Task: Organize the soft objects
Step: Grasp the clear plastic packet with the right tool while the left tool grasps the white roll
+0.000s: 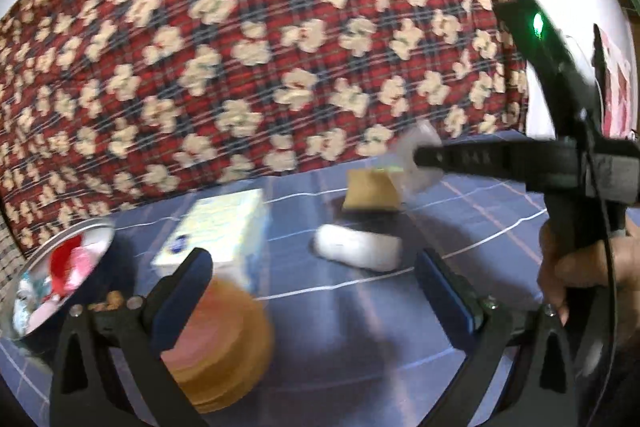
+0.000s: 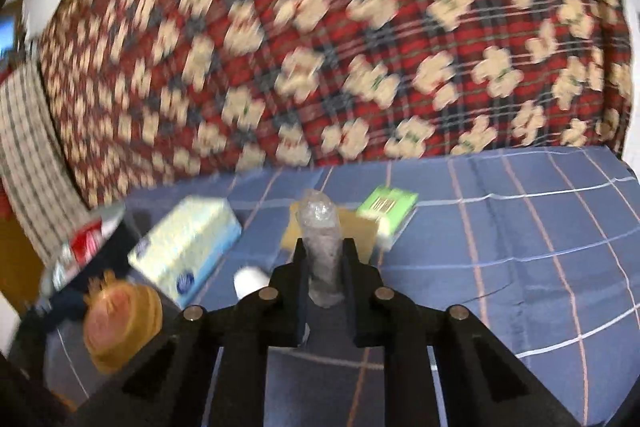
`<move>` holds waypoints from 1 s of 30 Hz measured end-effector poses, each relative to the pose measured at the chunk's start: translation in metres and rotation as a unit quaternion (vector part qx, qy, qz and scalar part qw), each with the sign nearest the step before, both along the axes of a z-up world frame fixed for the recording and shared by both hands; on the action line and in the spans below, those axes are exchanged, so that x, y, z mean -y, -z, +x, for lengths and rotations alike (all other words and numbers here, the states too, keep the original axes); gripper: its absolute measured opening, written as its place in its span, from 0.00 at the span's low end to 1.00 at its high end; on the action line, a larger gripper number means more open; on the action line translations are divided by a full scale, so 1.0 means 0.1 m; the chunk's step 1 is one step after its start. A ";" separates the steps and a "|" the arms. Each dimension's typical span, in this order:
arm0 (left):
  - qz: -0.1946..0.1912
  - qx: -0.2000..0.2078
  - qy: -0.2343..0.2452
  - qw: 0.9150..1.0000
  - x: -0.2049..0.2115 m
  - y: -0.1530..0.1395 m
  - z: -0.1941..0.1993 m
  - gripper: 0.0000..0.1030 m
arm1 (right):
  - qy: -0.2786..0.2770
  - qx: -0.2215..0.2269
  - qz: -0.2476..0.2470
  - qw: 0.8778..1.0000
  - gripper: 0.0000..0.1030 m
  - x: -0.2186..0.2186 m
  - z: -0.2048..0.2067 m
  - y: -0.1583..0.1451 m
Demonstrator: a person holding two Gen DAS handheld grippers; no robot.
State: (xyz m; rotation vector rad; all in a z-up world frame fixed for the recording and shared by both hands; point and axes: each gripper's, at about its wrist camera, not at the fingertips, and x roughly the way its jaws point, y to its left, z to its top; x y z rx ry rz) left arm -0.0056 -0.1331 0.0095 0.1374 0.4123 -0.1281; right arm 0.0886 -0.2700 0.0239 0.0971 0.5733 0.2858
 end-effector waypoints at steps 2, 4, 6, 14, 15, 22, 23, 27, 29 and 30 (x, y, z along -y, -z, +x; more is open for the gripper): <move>-0.014 -0.013 0.004 1.000 0.11 0.00 0.10 0.98 | 0.017 0.018 0.021 0.999 0.16 0.11 -0.04 -0.07; -0.028 -0.039 0.002 0.999 0.21 0.02 0.28 0.98 | 0.042 0.045 0.031 0.998 0.16 0.19 -0.11 -0.16; -0.051 -0.064 -0.011 0.997 0.25 0.04 0.45 0.97 | 0.049 0.058 0.039 0.996 0.16 0.24 -0.13 -0.20; -0.105 -0.169 -0.096 0.975 0.28 0.33 1.14 0.62 | 0.058 0.064 0.047 0.995 0.16 0.30 -0.14 -0.23; -0.108 -0.192 -0.097 0.971 0.29 0.40 1.22 0.59 | 0.059 0.066 0.045 0.995 0.17 0.30 -0.14 -0.23; -0.157 -0.223 -0.082 0.959 0.21 0.50 1.33 0.65 | 0.066 0.068 0.068 0.993 0.16 0.40 -0.15 -0.25; -0.156 -0.224 -0.080 0.959 0.22 0.50 1.33 0.66 | 0.067 0.067 0.070 0.993 0.16 0.40 -0.15 -0.25; -0.175 -0.223 -0.072 0.956 0.21 0.47 1.34 0.71 | 0.070 0.060 0.070 0.993 0.17 0.40 -0.12 -0.22; -0.182 -0.222 -0.061 0.956 0.21 0.46 1.37 0.58 | 0.072 0.056 0.071 0.993 0.17 0.41 -0.10 -0.20; -0.180 -0.225 -0.049 0.956 0.21 0.46 1.37 0.46 | 0.074 0.055 0.071 0.993 0.16 0.41 -0.10 -0.19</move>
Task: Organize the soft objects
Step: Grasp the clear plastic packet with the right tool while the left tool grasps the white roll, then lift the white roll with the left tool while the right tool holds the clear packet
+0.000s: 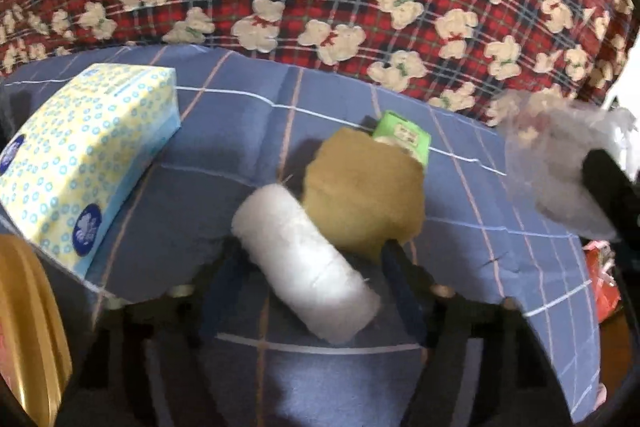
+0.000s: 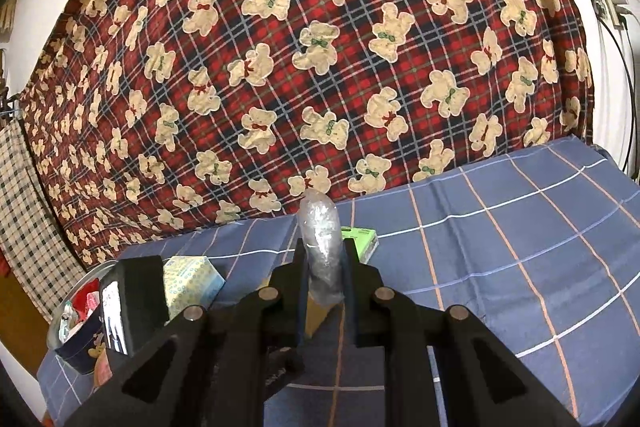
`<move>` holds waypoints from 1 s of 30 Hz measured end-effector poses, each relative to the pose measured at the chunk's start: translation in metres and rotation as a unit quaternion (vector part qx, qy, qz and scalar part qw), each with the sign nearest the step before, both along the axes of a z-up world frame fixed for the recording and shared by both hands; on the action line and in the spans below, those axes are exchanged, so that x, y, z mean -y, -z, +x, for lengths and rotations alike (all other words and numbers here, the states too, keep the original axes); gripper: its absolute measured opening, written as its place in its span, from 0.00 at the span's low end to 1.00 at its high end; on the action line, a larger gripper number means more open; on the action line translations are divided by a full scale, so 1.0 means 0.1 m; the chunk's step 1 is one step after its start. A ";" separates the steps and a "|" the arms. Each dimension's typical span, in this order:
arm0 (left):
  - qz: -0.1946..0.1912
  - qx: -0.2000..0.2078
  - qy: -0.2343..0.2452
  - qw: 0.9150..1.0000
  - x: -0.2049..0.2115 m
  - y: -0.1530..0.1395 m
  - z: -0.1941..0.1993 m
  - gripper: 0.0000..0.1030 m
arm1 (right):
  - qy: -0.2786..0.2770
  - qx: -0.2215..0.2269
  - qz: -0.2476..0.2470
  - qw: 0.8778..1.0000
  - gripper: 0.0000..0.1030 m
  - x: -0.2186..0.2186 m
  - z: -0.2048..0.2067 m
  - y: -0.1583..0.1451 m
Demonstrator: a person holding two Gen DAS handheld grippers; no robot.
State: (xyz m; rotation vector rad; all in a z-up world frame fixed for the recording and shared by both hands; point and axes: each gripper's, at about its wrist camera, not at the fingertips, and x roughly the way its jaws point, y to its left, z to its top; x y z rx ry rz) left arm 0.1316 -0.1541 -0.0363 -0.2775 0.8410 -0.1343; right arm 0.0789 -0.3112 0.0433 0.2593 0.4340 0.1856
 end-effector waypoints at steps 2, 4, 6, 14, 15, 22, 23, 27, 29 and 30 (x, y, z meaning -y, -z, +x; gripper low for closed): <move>-0.007 0.002 0.016 1.000 -0.01 -0.01 -0.01 0.38 | 0.003 -0.002 0.001 1.000 0.16 0.01 0.01 0.01; -0.016 0.004 0.028 0.999 -0.02 -0.01 -0.05 0.36 | 0.007 -0.003 0.003 1.000 0.16 0.03 0.01 0.02; -0.019 0.008 0.037 0.999 -0.03 -0.02 -0.14 0.35 | 0.009 -0.005 0.005 1.000 0.16 0.05 0.02 0.02; 0.003 0.119 0.090 0.989 -0.10 -0.28 -0.67 0.35 | 0.024 0.011 0.012 1.000 0.16 0.13 -0.02 -0.01; 0.011 0.134 0.092 0.987 -0.11 -0.31 -0.73 0.35 | 0.025 0.013 0.011 1.000 0.16 0.13 -0.02 -0.01; 0.075 0.202 0.071 0.974 -0.18 -0.44 -0.94 0.35 | 0.025 0.025 -0.015 0.999 0.16 0.02 -0.04 0.01; 0.088 0.212 0.065 0.971 -0.18 -0.45 -0.96 0.35 | 0.030 0.032 -0.024 0.999 0.16 0.00 -0.06 0.01; 0.103 0.231 0.058 0.966 -0.25 -0.47 -1.01 0.35 | 0.052 0.056 -0.042 0.996 0.16 -0.04 -0.15 0.01; 0.097 0.229 0.056 0.967 -0.29 -0.46 -1.02 0.35 | 0.069 0.065 -0.052 0.994 0.16 -0.06 -0.19 0.01; 0.097 0.231 0.054 0.966 -0.31 -0.47 -1.03 0.35 | 0.076 0.067 -0.054 0.993 0.16 -0.07 -0.22 0.00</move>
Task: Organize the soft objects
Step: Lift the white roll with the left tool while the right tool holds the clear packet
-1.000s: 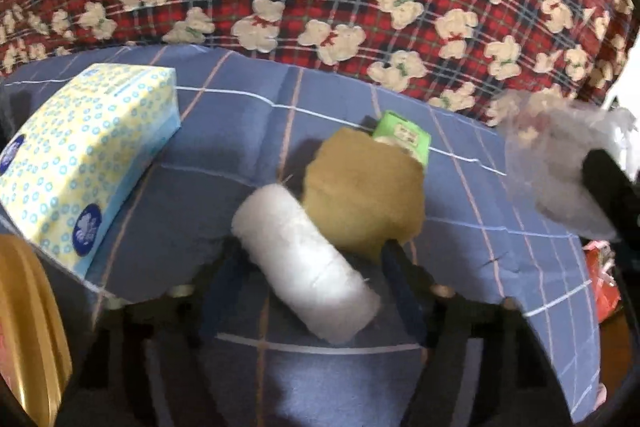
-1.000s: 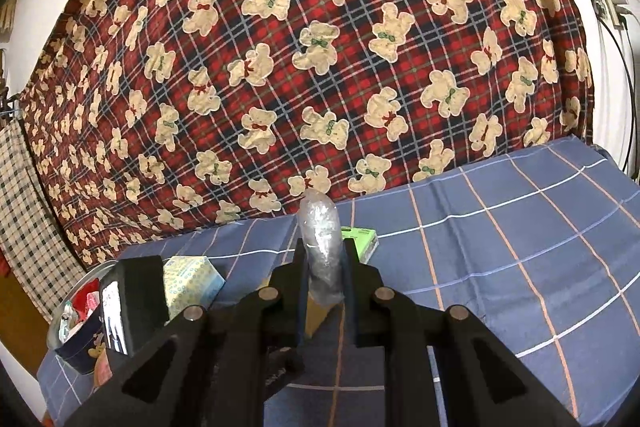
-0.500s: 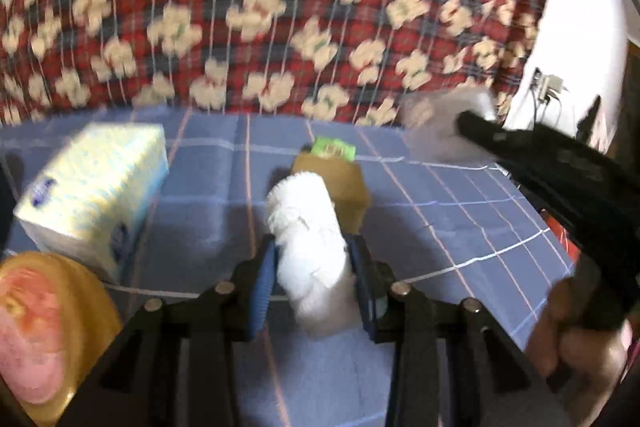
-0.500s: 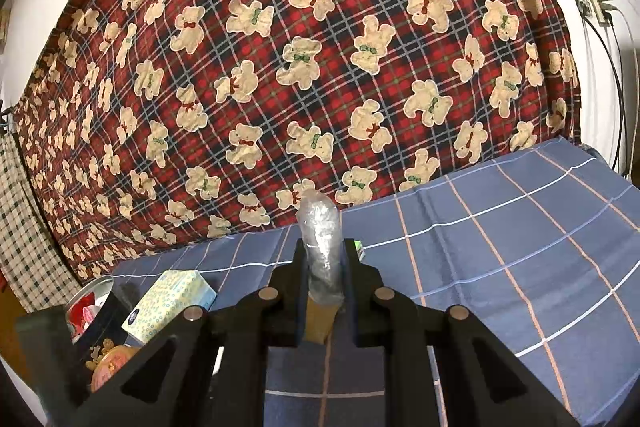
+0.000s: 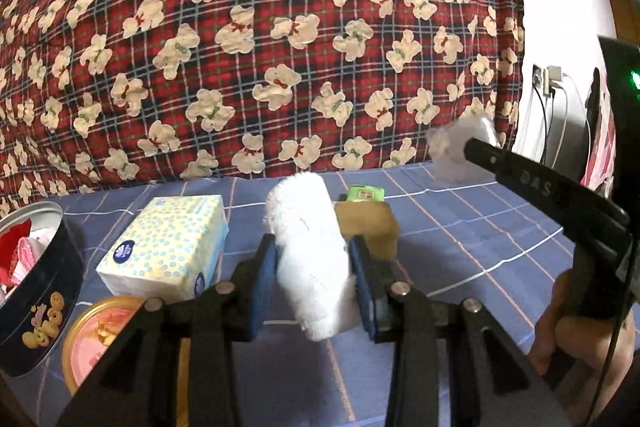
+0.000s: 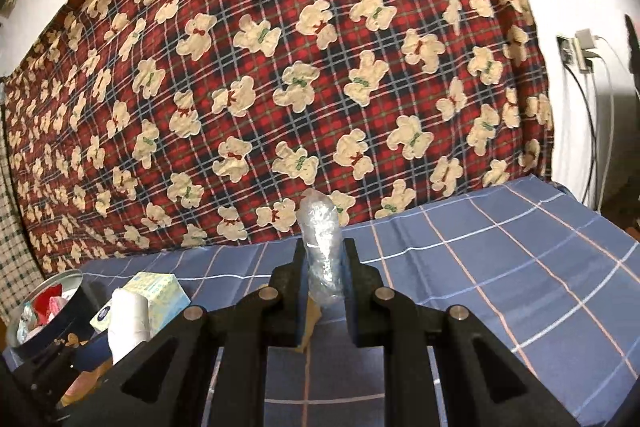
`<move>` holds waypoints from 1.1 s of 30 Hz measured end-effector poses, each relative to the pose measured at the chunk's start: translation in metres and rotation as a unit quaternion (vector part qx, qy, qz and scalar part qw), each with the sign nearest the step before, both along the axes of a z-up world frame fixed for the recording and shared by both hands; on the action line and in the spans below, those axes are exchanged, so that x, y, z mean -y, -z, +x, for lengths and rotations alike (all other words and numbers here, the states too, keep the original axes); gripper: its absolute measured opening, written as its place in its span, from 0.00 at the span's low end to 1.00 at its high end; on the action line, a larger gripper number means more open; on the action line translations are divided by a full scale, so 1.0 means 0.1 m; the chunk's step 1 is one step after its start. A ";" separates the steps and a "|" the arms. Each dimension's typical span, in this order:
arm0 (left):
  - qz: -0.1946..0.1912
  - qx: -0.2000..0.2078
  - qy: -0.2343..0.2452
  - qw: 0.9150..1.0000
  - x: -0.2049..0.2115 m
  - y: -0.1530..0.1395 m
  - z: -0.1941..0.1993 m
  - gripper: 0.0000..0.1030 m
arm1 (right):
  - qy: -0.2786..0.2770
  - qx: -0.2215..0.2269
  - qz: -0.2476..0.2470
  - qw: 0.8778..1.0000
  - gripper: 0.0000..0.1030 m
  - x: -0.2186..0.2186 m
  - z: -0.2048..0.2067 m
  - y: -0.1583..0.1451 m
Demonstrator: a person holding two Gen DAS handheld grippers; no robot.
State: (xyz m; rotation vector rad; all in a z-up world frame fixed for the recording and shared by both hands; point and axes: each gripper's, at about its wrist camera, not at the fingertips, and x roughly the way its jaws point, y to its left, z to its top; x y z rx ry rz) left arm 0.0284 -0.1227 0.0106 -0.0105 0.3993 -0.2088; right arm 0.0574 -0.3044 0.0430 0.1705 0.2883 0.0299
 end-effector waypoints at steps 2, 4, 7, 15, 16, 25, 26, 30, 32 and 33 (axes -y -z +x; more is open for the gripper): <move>0.004 0.006 -0.003 1.000 -0.01 0.00 -0.03 0.35 | 0.009 0.002 0.005 1.000 0.16 -0.01 -0.05 0.01; 0.007 0.011 -0.002 1.000 -0.03 0.00 -0.06 0.35 | 0.013 0.000 0.006 1.000 0.16 -0.03 -0.08 0.03; 0.008 0.013 -0.001 1.000 -0.06 0.00 -0.10 0.35 | 0.013 -0.003 -0.013 1.000 0.16 -0.12 -0.13 0.06; 0.007 0.021 0.000 1.000 -0.19 -0.01 -0.20 0.35 | 0.002 -0.003 -0.055 0.999 0.16 -0.37 -0.29 0.12; 0.006 0.021 0.000 1.000 -0.20 -0.01 -0.21 0.35 | 0.003 -0.001 -0.059 0.998 0.16 -0.39 -0.32 0.12; 0.003 0.030 -0.007 1.000 -0.40 -0.01 -0.34 0.35 | 0.009 0.011 -0.068 0.998 0.16 -0.57 -0.59 0.14; 0.003 0.033 -0.008 0.999 -0.42 -0.01 -0.35 0.35 | 0.008 0.011 -0.071 0.997 0.16 -0.60 -0.61 0.14; 0.004 0.042 -0.013 0.999 -0.55 -0.01 -0.42 0.35 | 0.005 0.016 -0.080 0.997 0.16 -0.73 -0.67 0.14; 0.003 0.045 -0.016 0.999 -0.62 -0.01 -0.45 0.35 | 0.000 0.017 -0.078 0.997 0.16 -0.81 -0.71 0.14; 0.003 0.046 -0.018 0.999 -0.65 -0.01 -0.45 0.35 | -0.002 0.017 -0.076 0.997 0.16 -0.84 -0.72 0.14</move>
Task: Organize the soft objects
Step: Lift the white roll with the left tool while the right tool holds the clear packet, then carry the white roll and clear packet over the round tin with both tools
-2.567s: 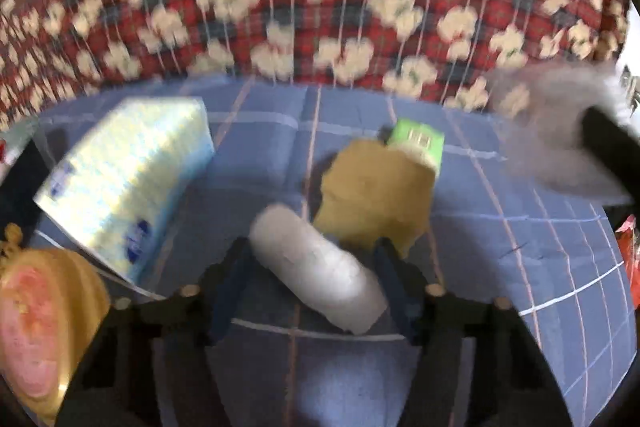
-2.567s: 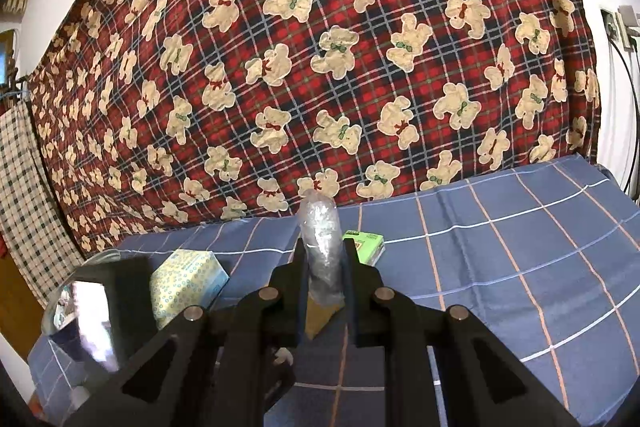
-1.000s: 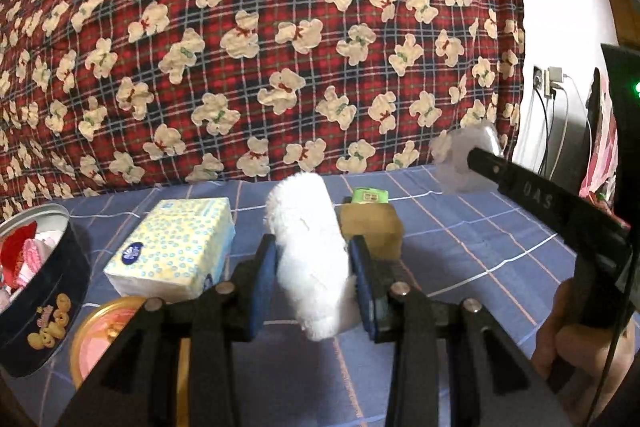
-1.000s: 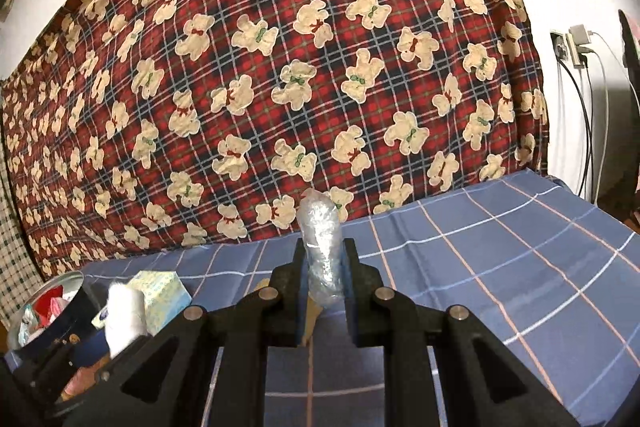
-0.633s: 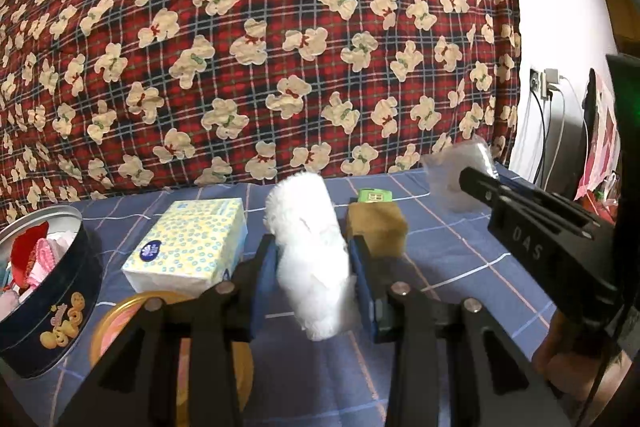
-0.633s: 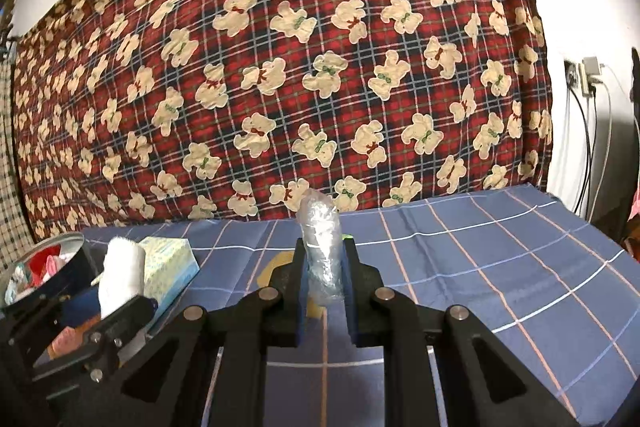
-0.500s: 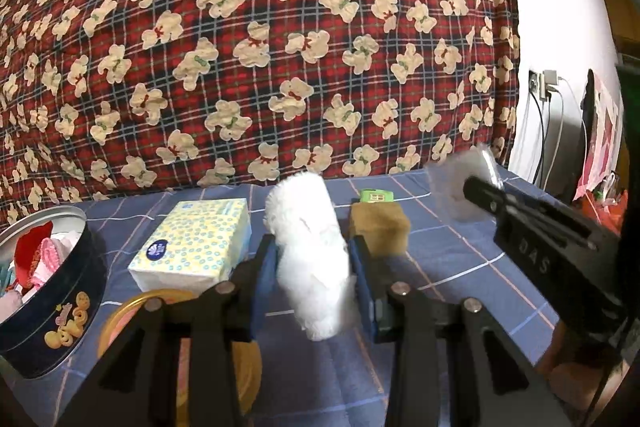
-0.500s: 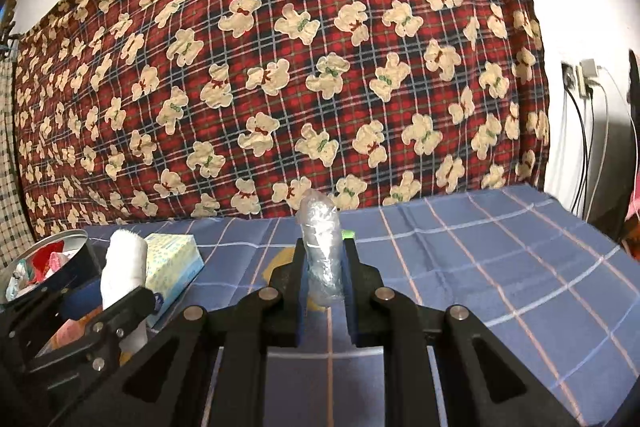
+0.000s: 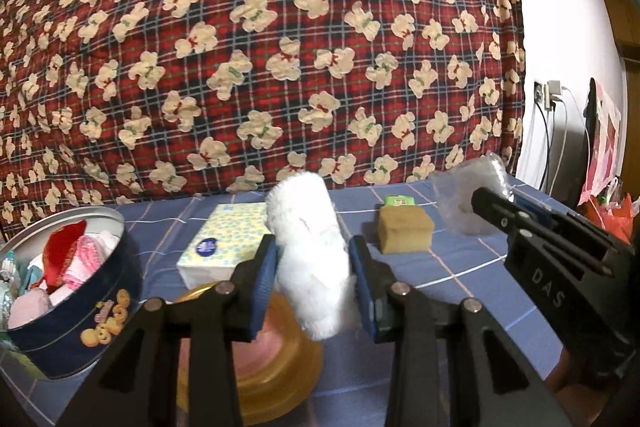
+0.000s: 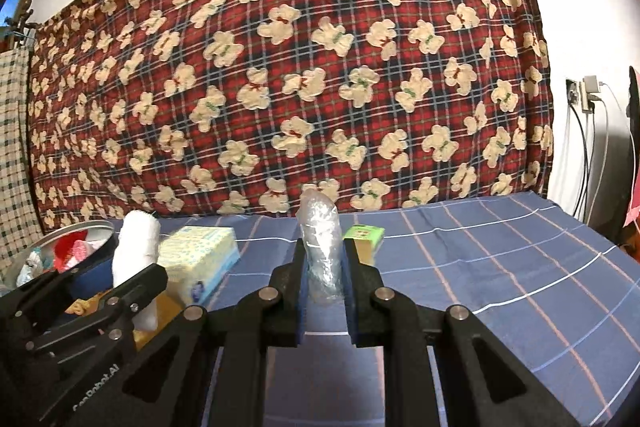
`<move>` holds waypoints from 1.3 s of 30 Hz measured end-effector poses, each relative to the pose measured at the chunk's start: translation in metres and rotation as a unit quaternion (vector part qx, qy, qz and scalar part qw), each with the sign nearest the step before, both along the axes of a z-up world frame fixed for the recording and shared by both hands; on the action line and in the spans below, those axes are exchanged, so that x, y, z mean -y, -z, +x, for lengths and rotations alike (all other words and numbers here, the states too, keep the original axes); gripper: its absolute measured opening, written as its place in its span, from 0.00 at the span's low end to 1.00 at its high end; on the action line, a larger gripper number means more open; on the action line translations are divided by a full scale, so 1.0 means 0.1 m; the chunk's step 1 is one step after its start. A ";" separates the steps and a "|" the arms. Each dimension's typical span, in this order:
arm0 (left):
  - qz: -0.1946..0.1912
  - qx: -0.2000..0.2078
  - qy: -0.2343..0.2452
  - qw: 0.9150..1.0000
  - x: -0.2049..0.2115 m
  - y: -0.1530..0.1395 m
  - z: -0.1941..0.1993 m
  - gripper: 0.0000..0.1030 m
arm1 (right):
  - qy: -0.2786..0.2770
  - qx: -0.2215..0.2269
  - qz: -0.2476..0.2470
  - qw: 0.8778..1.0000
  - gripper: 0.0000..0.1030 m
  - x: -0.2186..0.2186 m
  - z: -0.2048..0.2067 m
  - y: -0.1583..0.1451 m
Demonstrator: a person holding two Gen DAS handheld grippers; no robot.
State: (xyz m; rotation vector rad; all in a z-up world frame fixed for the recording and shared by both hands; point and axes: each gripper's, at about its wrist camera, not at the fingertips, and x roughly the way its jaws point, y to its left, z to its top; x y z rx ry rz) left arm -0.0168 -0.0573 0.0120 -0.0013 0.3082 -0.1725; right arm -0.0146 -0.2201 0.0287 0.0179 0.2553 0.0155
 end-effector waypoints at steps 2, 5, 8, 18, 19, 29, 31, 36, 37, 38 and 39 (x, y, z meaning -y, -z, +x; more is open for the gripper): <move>-0.003 0.001 -0.006 1.000 -0.10 0.00 -0.02 0.35 | -0.006 0.002 0.003 1.000 0.16 -0.09 -0.04 0.00; -0.008 0.000 -0.012 1.000 -0.23 0.01 -0.03 0.35 | -0.014 0.004 -0.001 1.000 0.16 -0.22 -0.07 0.01; -0.011 0.003 -0.020 1.000 -0.35 0.01 -0.03 0.35 | -0.018 0.005 -0.005 1.000 0.16 -0.33 -0.08 0.02; -0.019 0.006 -0.038 0.999 -0.66 0.02 -0.04 0.35 | -0.033 0.003 -0.007 0.999 0.17 -0.66 -0.09 0.05; -0.020 0.006 -0.040 0.999 -0.69 0.02 -0.04 0.35 | -0.035 0.004 -0.006 0.999 0.17 -0.70 -0.09 0.05; -0.026 0.007 -0.064 0.998 -1.03 0.03 -0.03 0.35 | -0.061 -0.002 -0.011 0.998 0.17 -1.02 -0.06 0.07; -0.027 0.008 -0.069 0.997 -1.09 0.03 -0.04 0.35 | -0.068 -0.002 -0.012 0.998 0.17 -1.09 -0.06 0.08; -0.033 0.006 -0.078 0.996 -1.26 0.04 -0.02 0.35 | -0.082 -0.003 -0.018 0.997 0.17 -1.26 -0.05 0.09; -0.033 0.006 -0.080 0.996 -1.29 0.04 -0.02 0.35 | -0.085 -0.005 -0.019 0.996 0.17 -1.30 -0.04 0.09; -0.033 0.006 -0.082 0.996 -1.32 0.04 -0.02 0.35 | -0.087 -0.006 -0.020 0.996 0.17 -1.32 -0.03 0.10; -0.033 0.006 -0.083 0.996 -1.35 0.04 -0.02 0.35 | -0.091 -0.007 -0.022 0.996 0.17 -1.37 -0.02 0.10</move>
